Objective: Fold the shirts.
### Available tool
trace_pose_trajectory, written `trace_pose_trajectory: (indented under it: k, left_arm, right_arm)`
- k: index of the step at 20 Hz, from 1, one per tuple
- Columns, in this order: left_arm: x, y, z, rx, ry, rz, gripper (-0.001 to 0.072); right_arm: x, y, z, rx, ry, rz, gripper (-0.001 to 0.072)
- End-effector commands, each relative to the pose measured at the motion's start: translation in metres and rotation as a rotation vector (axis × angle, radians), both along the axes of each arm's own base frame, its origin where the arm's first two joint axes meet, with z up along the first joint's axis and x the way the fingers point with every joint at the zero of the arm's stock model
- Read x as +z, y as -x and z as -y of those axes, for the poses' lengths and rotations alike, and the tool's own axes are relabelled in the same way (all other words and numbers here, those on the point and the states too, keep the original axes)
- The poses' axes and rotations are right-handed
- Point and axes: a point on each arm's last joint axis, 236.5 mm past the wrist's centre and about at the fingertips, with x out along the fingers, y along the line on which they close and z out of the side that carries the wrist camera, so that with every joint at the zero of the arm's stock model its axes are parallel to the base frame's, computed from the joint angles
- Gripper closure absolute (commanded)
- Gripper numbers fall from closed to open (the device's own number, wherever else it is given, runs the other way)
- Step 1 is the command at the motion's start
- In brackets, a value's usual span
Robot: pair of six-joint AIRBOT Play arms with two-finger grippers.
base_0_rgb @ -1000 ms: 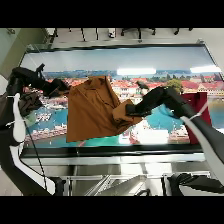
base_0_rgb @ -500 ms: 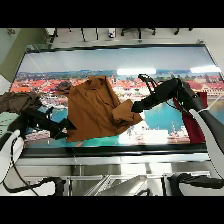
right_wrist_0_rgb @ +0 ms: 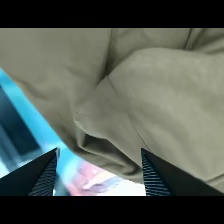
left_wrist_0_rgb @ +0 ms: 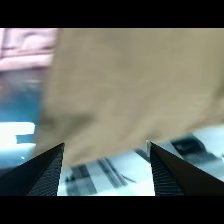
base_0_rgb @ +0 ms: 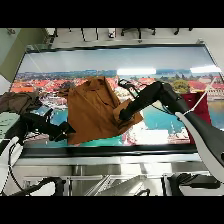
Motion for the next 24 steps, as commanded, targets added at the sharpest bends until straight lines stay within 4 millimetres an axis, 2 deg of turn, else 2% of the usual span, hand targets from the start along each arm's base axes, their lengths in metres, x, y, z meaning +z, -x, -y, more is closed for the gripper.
trace_pose_trajectory:
  k: [1,2,3,6,8,9,11,13,15,16,18,19,20,21,23,24]
  left_arm:
    - [0.025,-0.011,0.001,-0.036,0.019,0.027,0.0117]
    - [0.029,-0.014,0.000,-0.042,0.017,0.034,0.0117]
    - [0.031,-0.016,-0.001,-0.045,0.014,0.040,0.0117]
    - [0.025,-0.012,-0.011,-0.026,-0.006,0.027,0.0117]
    - [0.013,0.000,-0.017,-0.006,-0.009,-0.013,0.0117]
    - [0.007,0.008,-0.017,0.005,-0.002,-0.038,0.0117]
    - [-0.004,0.021,-0.018,0.007,0.005,-0.063,0.0117]
    - [-0.013,0.025,-0.019,0.022,-0.001,-0.067,0.0116]
    - [-0.020,0.029,-0.019,0.033,-0.008,-0.069,0.0116]
    - [-0.023,0.030,-0.019,0.036,-0.009,-0.072,0.0117]
    - [-0.024,0.031,-0.019,0.038,-0.011,-0.071,0.0116]
    - [-0.024,0.030,-0.019,0.039,-0.010,-0.069,0.0117]
    - [-0.024,0.029,-0.018,0.044,-0.007,-0.067,0.0117]
    - [-0.023,0.026,-0.017,0.053,-0.003,-0.058,0.0116]
    - [-0.023,0.023,-0.014,0.053,-0.001,-0.046,0.0117]
    - [-0.023,0.021,-0.011,0.047,-0.001,-0.039,0.0117]
  right_arm:
    - [-0.011,0.001,-0.008,0.118,0.149,0.142,0.0125]
    - [-0.012,0.004,-0.013,0.134,0.161,0.159,0.0092]
    - [-0.011,0.005,-0.020,0.144,0.157,0.176,0.0091]
    - [-0.013,-0.009,-0.039,0.136,0.138,0.262,0.0092]
    - [-0.025,-0.022,-0.033,0.104,0.192,0.286,0.0096]
    - [-0.032,-0.026,-0.024,0.093,0.239,0.283,0.0125]
    - [-0.040,-0.030,-0.009,0.049,0.306,0.272,0.0411]
    - [-0.034,-0.040,-0.003,-0.009,0.328,0.293,0.0666]
    - [-0.016,-0.063,0.008,-0.075,0.363,0.361,0.0696]
    - [0.000,-0.081,0.017,-0.124,0.383,0.417,0.0697]
    - [0.046,-0.119,0.049,-0.278,0.405,0.529,0.0697]
    - [0.070,-0.136,0.077,-0.406,0.408,0.563,0.0697]
    - [0.084,-0.145,0.112,-0.564,0.409,0.551,0.0696]
    - [0.085,-0.147,0.149,-0.732,0.413,0.488,0.0696]
    - [0.060,-0.135,0.218,-1.000,0.447,0.316,0.0695]
    - [0.045,-0.129,0.238,-1.079,0.445,0.253,0.0694]
